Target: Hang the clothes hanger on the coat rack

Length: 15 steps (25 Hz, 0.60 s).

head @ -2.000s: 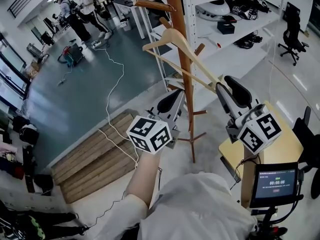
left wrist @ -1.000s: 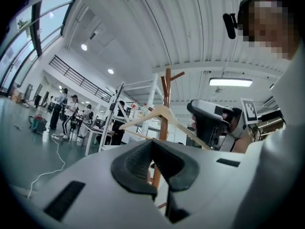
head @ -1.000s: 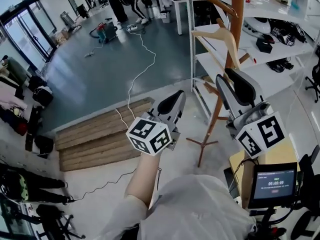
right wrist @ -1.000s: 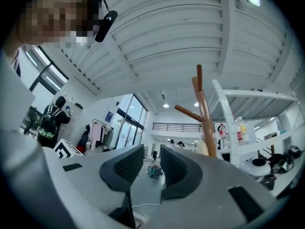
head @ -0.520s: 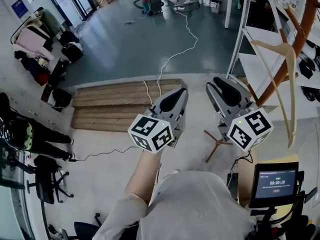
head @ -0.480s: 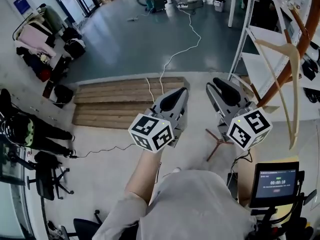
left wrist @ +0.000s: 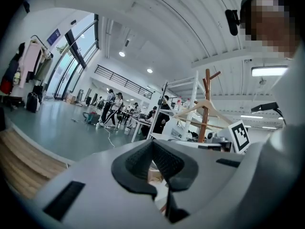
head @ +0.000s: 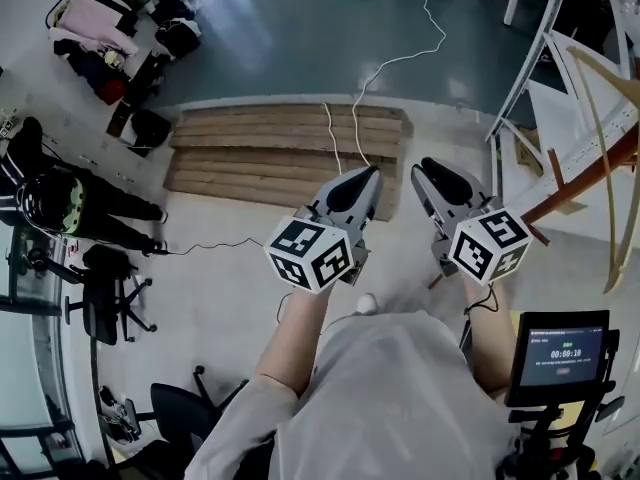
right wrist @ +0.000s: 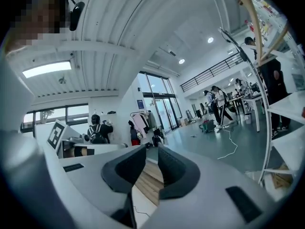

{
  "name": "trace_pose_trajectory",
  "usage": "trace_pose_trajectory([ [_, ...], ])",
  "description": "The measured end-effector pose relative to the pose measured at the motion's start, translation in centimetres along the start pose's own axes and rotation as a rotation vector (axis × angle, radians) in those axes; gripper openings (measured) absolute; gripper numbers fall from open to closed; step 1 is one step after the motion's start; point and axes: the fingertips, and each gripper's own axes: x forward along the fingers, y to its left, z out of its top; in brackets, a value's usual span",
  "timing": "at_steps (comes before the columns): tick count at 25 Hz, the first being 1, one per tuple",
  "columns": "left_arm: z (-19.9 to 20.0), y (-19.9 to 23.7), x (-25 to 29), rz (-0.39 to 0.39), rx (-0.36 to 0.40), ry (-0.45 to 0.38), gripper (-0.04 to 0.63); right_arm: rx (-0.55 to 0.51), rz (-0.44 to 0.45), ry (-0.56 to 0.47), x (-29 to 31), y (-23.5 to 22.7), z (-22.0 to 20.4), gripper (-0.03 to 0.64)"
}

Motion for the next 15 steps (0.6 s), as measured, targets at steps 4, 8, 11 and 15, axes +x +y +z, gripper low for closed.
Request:
trace_pose_trajectory([
  [4,-0.9,0.4,-0.2,0.013,-0.021,0.012,0.006,-0.015,0.007,0.027,0.3,0.1,-0.7,0.092],
  [8,-1.8,0.2,-0.1,-0.002,-0.07,0.014,0.006,-0.012,-0.001,0.039,0.0,-0.1,-1.4,0.092],
  [11,-2.1,0.2,0.1,-0.006,-0.069,0.019,0.006,-0.015,0.004,0.041,0.2,-0.2,-1.7,0.092],
  [15,-2.3,0.3,0.2,0.001,-0.044,0.025,0.006,-0.018,0.029,0.048,0.8,-0.2,-1.9,0.092],
])
